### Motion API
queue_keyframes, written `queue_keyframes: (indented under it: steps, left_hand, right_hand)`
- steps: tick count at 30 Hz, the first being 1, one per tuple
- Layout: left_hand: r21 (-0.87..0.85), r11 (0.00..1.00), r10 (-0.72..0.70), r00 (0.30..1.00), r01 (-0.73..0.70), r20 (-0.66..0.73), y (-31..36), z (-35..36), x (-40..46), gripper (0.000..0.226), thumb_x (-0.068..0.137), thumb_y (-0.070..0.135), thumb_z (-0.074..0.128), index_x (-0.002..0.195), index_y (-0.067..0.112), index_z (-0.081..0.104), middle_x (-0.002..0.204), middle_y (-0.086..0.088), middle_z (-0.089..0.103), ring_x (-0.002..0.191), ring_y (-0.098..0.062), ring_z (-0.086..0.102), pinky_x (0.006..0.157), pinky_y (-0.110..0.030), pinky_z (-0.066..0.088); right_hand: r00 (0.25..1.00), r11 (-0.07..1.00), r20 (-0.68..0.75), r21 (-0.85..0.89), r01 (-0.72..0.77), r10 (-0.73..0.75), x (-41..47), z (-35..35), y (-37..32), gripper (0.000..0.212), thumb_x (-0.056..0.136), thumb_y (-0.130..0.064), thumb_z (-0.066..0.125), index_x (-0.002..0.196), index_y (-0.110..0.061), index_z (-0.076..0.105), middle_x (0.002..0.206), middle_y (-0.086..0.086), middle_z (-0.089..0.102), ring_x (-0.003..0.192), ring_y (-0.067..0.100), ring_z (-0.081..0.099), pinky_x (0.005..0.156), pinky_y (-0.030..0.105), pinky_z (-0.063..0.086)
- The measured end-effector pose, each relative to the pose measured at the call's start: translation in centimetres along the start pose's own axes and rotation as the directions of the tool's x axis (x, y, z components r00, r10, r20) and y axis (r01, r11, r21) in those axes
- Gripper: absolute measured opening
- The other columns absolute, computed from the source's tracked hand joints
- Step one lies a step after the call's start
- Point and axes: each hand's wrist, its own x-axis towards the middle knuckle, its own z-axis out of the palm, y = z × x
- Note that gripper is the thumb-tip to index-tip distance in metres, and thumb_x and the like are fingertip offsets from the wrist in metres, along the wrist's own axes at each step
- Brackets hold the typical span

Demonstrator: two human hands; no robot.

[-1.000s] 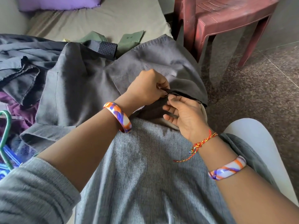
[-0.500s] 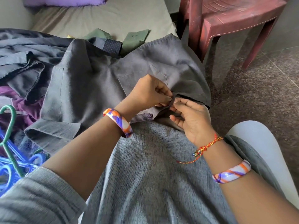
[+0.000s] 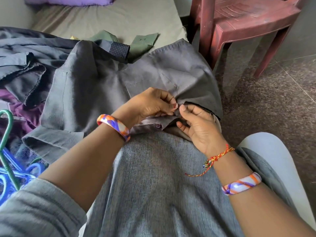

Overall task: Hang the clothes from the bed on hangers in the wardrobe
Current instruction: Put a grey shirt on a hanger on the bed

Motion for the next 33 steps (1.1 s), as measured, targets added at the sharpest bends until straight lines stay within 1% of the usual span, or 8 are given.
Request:
queue_keyframes:
  steps: [5, 8, 13, 21, 24, 26, 29, 33]
  left_hand:
    - [0.517, 0.854, 0.226, 0.937, -0.059, -0.266, -0.8, 1.6, 1.1, 0.015, 0.083, 0.011, 0.059, 0.072, 0.0, 0.06, 0.061, -0.006, 0.062, 0.059, -0.015, 0.055, 0.058, -0.022, 0.046]
    - [0.673, 0.734, 0.318, 0.922, -0.093, -0.22, 0.1, 1.7, 1.2, 0.011, 0.078, 0.018, 0.062, 0.072, 0.009, 0.059, 0.057, 0.006, 0.049, 0.057, -0.011, 0.046, 0.054, -0.019, 0.037]
    - [0.816, 0.57, 0.295, 0.95, -0.091, -0.1, 1.2, 2.6, 1.3, 0.013, 0.074, 0.016, 0.057, 0.079, 0.006, 0.064, 0.08, -0.008, 0.062, 0.08, -0.031, 0.059, 0.073, -0.037, 0.052]
    - [0.882, 0.44, 0.13, 0.984, -0.169, 0.124, 2.9, 3.5, 2.0, 0.013, 0.082, 0.025, 0.058, 0.081, 0.014, 0.066, 0.095, -0.007, 0.068, 0.096, -0.024, 0.06, 0.078, -0.025, 0.045]
    - [0.796, 0.521, 0.361, 0.925, -0.308, 0.122, 3.5, 3.9, 3.2, 0.047, 0.077, 0.05, 0.063, 0.076, 0.003, 0.065, 0.077, -0.009, 0.067, 0.073, -0.022, 0.06, 0.07, -0.033, 0.045]
    - [0.735, 0.557, 0.474, 0.875, -0.387, 0.101, 3.5, 4.7, 4.2, 0.039, 0.075, 0.043, 0.062, 0.074, 0.004, 0.066, 0.069, -0.007, 0.064, 0.063, -0.02, 0.055, 0.064, -0.033, 0.044]
    - [0.744, 0.571, 0.464, 0.884, -0.347, 0.057, 3.2, 5.5, 5.5, 0.017, 0.079, 0.022, 0.061, 0.081, 0.009, 0.073, 0.065, 0.002, 0.061, 0.064, -0.015, 0.057, 0.06, -0.021, 0.04]
    - [0.586, 0.751, 0.352, 0.935, -0.306, 0.037, 3.2, 5.1, 6.0, 0.008, 0.08, 0.01, 0.069, 0.085, 0.008, 0.075, 0.055, 0.007, 0.057, 0.045, 0.0, 0.05, 0.052, -0.006, 0.035]
  right_hand:
    - [0.998, 0.992, -0.021, -0.115, 0.056, -0.059, -0.1, 0.0, 0.2, 0.019, 0.09, -0.001, 0.055, 0.085, -0.016, 0.066, 0.07, -0.007, 0.068, 0.065, 0.0, 0.06, 0.055, 0.014, 0.051]
    - [1.0, 0.998, -0.018, -0.056, 0.024, -0.025, 0.0, 0.0, -0.4, 0.023, 0.093, 0.002, 0.048, 0.083, -0.013, 0.062, 0.063, -0.008, 0.068, 0.062, 0.003, 0.061, 0.054, 0.019, 0.052]
    - [0.964, 0.952, -0.261, 0.304, 0.037, 0.046, 1.3, -1.9, -2.2, 0.021, 0.096, 0.0, 0.043, 0.078, -0.009, 0.046, 0.075, 0.009, 0.052, 0.061, 0.016, 0.06, 0.048, 0.024, 0.054]
    - [0.927, 0.965, -0.373, 0.23, 0.129, -0.035, 1.4, -3.3, -3.1, 0.014, 0.089, -0.007, 0.06, 0.079, -0.016, 0.057, 0.061, -0.004, 0.058, 0.058, 0.005, 0.055, 0.05, 0.017, 0.051]
    - [0.928, 0.96, -0.369, 0.236, 0.15, -0.055, 1.6, -3.1, -3.4, 0.012, 0.087, -0.004, 0.061, 0.08, -0.012, 0.058, 0.065, -0.001, 0.06, 0.054, 0.006, 0.058, 0.05, 0.019, 0.052]
    - [0.933, 0.949, -0.355, 0.269, 0.167, -0.064, 1.7, -3.1, -3.7, 0.011, 0.087, -0.001, 0.061, 0.08, -0.008, 0.058, 0.065, 0.0, 0.061, 0.053, 0.006, 0.061, 0.053, 0.021, 0.055]
    - [0.95, 0.931, -0.303, 0.319, 0.175, -0.075, 1.6, -3.4, -3.9, 0.011, 0.087, 0.005, 0.057, 0.08, -0.004, 0.058, 0.067, 0.003, 0.061, 0.059, 0.008, 0.062, 0.059, 0.021, 0.056]
    - [0.951, 0.933, -0.291, 0.304, 0.194, -0.102, 1.3, -3.8, -4.2, 0.017, 0.082, 0.014, 0.057, 0.078, -0.002, 0.06, 0.068, 0.005, 0.06, 0.063, 0.009, 0.062, 0.06, 0.018, 0.055]
